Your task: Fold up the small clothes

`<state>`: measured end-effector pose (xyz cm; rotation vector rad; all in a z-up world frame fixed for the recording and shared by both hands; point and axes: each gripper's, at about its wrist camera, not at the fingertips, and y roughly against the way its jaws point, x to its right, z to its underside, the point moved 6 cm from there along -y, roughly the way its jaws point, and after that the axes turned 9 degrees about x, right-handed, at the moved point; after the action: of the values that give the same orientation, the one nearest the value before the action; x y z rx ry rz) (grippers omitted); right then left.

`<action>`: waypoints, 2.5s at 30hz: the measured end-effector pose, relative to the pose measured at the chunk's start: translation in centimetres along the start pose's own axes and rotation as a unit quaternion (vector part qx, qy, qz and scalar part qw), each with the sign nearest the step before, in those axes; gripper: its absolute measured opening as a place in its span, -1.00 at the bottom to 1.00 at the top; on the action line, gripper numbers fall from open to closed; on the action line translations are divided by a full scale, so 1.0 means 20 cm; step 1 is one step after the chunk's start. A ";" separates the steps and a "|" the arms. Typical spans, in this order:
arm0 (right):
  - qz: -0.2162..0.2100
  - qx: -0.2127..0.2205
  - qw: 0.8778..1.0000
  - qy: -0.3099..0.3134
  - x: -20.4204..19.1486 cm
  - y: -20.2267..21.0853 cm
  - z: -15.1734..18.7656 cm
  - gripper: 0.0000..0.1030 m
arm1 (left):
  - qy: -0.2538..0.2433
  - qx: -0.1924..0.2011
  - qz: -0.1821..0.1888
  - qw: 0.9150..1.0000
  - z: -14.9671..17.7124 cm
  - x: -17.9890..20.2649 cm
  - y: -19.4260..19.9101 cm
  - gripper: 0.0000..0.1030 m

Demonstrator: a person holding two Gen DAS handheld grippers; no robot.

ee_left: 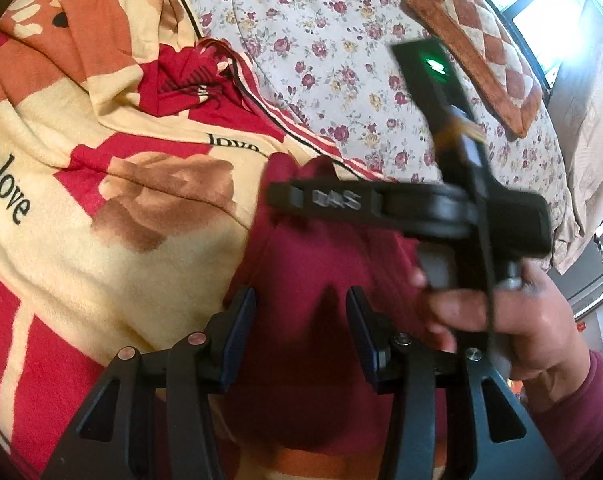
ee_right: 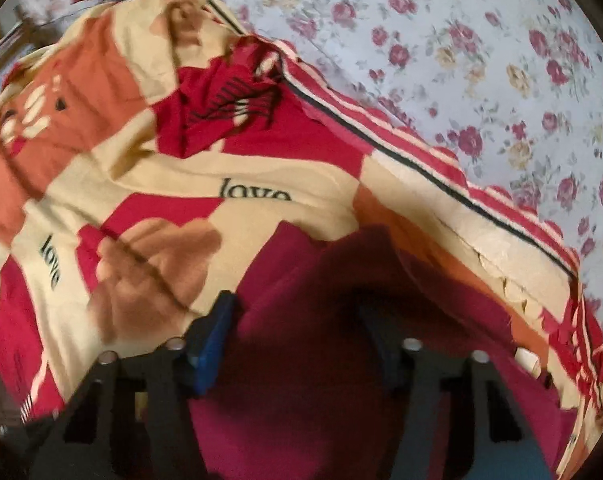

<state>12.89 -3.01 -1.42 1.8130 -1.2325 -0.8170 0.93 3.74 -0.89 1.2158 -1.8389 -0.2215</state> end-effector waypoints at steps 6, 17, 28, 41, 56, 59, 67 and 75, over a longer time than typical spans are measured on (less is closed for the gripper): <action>-0.047 0.029 0.998 -0.029 0.07 0.20 -0.01 -0.65 | 0.031 -0.014 -0.011 0.999 -0.02 -0.05 -0.06 -0.38; -0.068 0.025 0.994 -0.084 0.19 0.26 0.02 -0.59 | -0.017 -0.008 0.047 0.999 -0.02 0.08 -0.05 -0.74; -0.065 -0.026 0.993 -0.091 0.06 0.11 -0.03 0.54 | -0.058 0.003 0.059 0.997 -0.03 0.16 0.00 -0.79; -0.053 0.047 0.994 -0.083 0.22 0.26 0.02 -0.56 | -0.024 -0.026 0.003 0.999 0.01 0.06 -0.03 -0.22; -0.070 0.122 0.982 -0.124 0.47 0.75 0.14 -0.66 | -0.144 -0.014 0.078 0.986 0.06 0.63 0.18 -1.00; -0.066 0.141 0.978 -0.137 0.59 0.91 0.19 -0.66 | -0.161 -0.022 0.094 0.982 0.09 0.80 0.19 -1.00; -0.031 0.154 0.966 -0.204 1.02 1.15 0.52 -0.66 | -0.222 -0.066 0.115 0.966 0.33 1.21 0.07 -1.00; -0.003 0.130 0.945 -0.299 1.33 1.05 0.90 -0.66 | -0.258 -0.114 0.096 0.955 0.64 1.39 -0.14 -1.00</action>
<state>-2.92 -37.17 5.89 1.8316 -1.7860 -1.3222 -10.18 -24.11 6.02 0.8587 -2.2849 -0.6746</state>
